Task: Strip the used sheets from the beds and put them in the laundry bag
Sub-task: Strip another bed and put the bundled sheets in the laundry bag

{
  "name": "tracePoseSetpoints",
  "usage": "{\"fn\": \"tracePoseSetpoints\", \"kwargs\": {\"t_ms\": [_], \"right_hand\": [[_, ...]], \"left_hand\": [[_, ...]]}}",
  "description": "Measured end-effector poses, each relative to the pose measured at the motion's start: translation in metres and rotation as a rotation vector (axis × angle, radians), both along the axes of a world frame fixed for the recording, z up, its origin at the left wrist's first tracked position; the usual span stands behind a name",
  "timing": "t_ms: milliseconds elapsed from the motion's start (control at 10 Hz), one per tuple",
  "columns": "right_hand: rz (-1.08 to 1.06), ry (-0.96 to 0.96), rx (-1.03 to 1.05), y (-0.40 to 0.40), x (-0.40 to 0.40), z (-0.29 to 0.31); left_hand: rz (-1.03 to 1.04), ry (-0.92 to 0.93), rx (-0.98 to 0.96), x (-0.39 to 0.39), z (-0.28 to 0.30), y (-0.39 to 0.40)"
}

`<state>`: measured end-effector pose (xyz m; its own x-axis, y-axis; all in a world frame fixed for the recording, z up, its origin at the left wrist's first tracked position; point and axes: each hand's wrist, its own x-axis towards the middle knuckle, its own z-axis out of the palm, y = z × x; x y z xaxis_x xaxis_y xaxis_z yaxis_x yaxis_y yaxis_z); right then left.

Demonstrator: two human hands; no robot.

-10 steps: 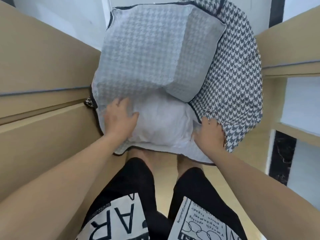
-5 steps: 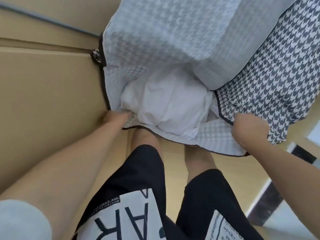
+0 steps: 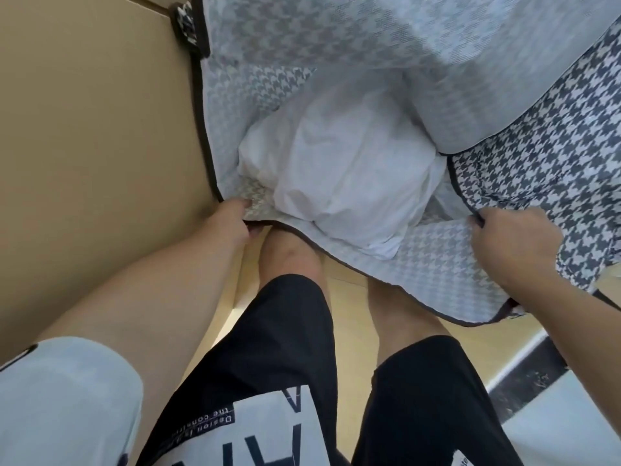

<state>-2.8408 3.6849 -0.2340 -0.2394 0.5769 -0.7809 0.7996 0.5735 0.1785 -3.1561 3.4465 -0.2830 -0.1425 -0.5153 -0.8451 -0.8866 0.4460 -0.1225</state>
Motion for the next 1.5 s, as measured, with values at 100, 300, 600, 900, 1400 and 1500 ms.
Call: {"fn": "tracePoseSetpoints", "kwargs": {"t_ms": [100,300,600,900,1400,1500], "right_hand": [[-0.049,0.132,0.058,-0.005,0.002,0.003],[-0.104,0.294,0.191,-0.012,0.005,-0.003],[-0.305,0.220,0.090,0.009,-0.011,0.052],[-0.677,0.487,0.364,0.059,0.002,0.189],[-1.147,0.838,0.812,0.151,0.116,0.378],[-1.224,0.771,0.802,0.134,0.136,0.361]], "left_hand": [[0.093,0.073,0.082,-0.003,0.001,0.003],[0.126,0.155,0.145,-0.007,-0.001,0.020],[-0.249,0.085,0.203,-0.001,0.042,0.054],[-0.621,0.257,0.383,-0.005,0.201,0.099],[-0.956,0.646,0.520,-0.020,0.424,0.198],[-1.041,0.668,0.510,-0.044,0.425,0.215]]}}
